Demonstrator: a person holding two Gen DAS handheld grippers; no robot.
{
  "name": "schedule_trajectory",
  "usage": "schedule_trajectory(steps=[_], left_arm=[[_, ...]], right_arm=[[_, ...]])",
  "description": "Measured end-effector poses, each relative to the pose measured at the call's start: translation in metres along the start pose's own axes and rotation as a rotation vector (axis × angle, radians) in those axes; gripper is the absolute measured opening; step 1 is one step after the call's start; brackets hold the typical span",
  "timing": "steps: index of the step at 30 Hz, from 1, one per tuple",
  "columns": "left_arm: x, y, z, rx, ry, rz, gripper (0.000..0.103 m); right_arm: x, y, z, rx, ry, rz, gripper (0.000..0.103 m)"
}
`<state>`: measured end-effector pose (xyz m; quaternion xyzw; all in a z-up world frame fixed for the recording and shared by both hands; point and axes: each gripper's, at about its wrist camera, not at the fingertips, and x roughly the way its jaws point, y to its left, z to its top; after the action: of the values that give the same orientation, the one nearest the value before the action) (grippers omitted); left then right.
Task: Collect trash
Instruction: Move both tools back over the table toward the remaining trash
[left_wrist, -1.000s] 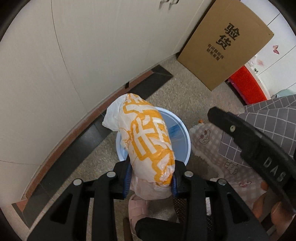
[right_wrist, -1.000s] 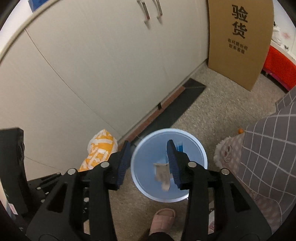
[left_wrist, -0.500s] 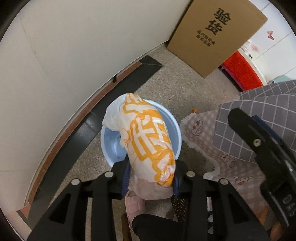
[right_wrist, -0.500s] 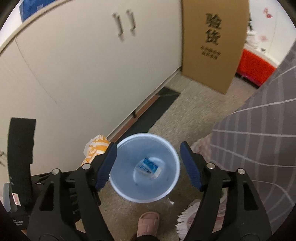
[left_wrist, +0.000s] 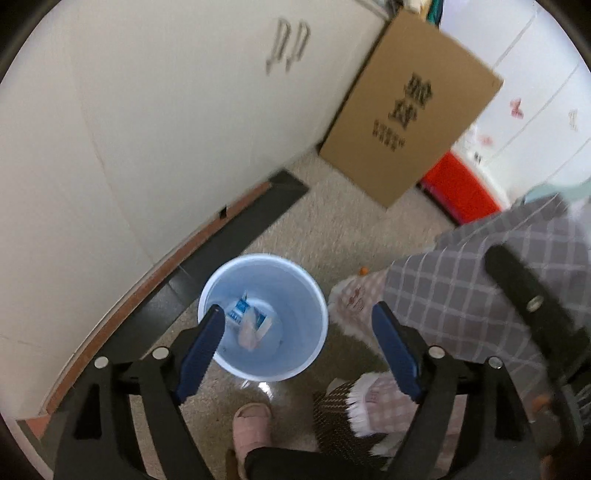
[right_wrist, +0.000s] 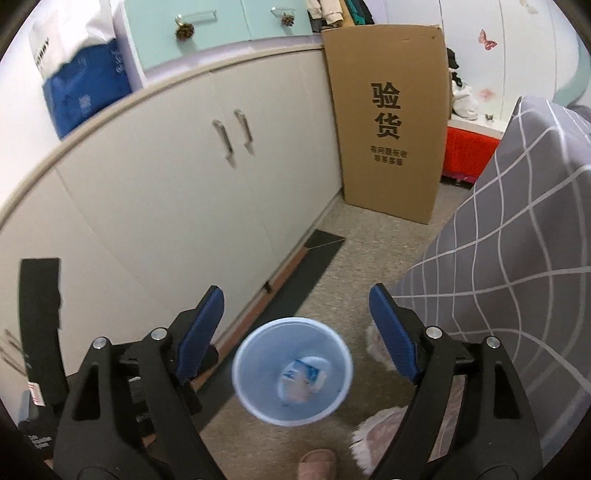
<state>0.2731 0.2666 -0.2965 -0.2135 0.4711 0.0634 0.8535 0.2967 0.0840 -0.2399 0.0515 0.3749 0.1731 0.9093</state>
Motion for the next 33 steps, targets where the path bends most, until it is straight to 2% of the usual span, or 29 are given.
schedule_trajectory(steps=[5, 8, 12, 16, 21, 27, 33], left_arm=[[-0.061, 0.000, -0.005, -0.059, -0.108, 0.071, 0.082], [-0.104, -0.002, -0.007, -0.107, -0.191, 0.063, 0.082], [-0.148, -0.024, -0.011, -0.081, -0.277, 0.049, 0.083], [-0.178, -0.061, -0.021, -0.007, -0.313, -0.010, 0.085], [-0.195, -0.121, -0.037, 0.107, -0.325, -0.061, 0.086], [-0.191, -0.192, -0.057, 0.216, -0.234, -0.197, 0.087], [-0.172, -0.243, -0.069, 0.273, -0.181, -0.212, 0.087]], right_arm=[[-0.039, 0.016, 0.008, 0.016, -0.014, 0.111, 0.080], [-0.073, 0.021, 0.016, 0.023, -0.063, 0.147, 0.080], [-0.119, 0.020, 0.025, 0.030, -0.123, 0.183, 0.081], [-0.165, 0.009, 0.030, 0.029, -0.203, 0.184, 0.082], [-0.223, -0.035, 0.035, 0.063, -0.311, 0.087, 0.083], [-0.269, -0.104, 0.023, 0.131, -0.377, -0.048, 0.083], [-0.292, -0.175, 0.007, 0.238, -0.390, -0.165, 0.083]])
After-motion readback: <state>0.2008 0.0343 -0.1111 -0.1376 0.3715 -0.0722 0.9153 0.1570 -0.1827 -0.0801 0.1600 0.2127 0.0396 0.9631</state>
